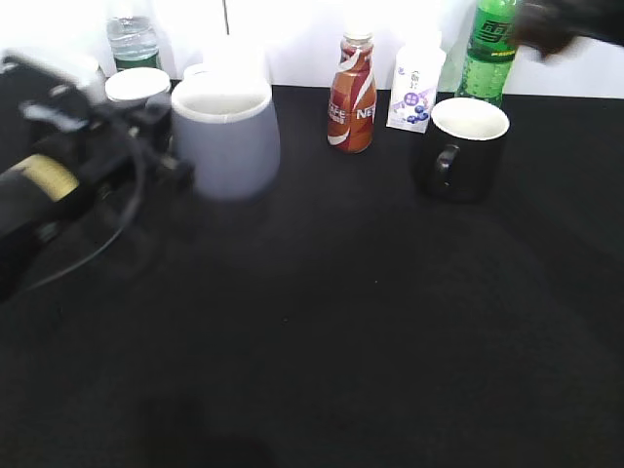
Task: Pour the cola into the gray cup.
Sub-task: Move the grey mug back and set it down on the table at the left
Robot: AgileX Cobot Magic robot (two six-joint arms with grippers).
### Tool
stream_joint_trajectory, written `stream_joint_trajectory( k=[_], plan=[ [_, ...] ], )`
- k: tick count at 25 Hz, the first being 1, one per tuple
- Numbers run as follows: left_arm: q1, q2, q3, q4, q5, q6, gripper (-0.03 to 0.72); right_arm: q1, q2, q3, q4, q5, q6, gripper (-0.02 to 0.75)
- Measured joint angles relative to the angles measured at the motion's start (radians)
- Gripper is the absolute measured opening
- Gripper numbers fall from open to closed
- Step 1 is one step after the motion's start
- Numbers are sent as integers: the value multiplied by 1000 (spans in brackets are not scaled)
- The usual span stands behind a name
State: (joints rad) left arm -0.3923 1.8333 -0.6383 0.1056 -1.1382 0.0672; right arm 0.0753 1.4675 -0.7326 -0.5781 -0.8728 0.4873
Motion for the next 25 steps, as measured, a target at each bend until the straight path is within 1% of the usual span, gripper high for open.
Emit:
stream_joint_trajectory(
  k=[2, 5, 9, 12, 14, 16, 19, 25],
  plan=[
    [0, 92, -93, -41, 0, 22, 51, -48, -7, 46, 7, 33, 2, 393],
    [0, 220, -225, -50, 0, 29, 51, -95, -8, 82, 15, 51, 2, 393],
    [5, 347, -369, -76, 0, 37, 51, -98, -8, 86, 18, 59, 2, 393],
    [12, 406, -449, -89, 27, 40, 51, -98, -8, 86, 18, 59, 2, 393],
    [12, 418, -464, -106, 63, 66, 51, -98, -8, 86, 18, 60, -1, 393],
    [12, 418, -464, -153, 70, 86, 51, -98, -8, 86, 18, 61, -3, 393],
    [5, 419, -464, -161, 83, 94, 55, -98, -8, 86, 18, 61, -4, 393],
    [2, 430, -467, -162, 70, 96, 161, -98, -8, 86, 25, 62, -19, 389]
  ],
)
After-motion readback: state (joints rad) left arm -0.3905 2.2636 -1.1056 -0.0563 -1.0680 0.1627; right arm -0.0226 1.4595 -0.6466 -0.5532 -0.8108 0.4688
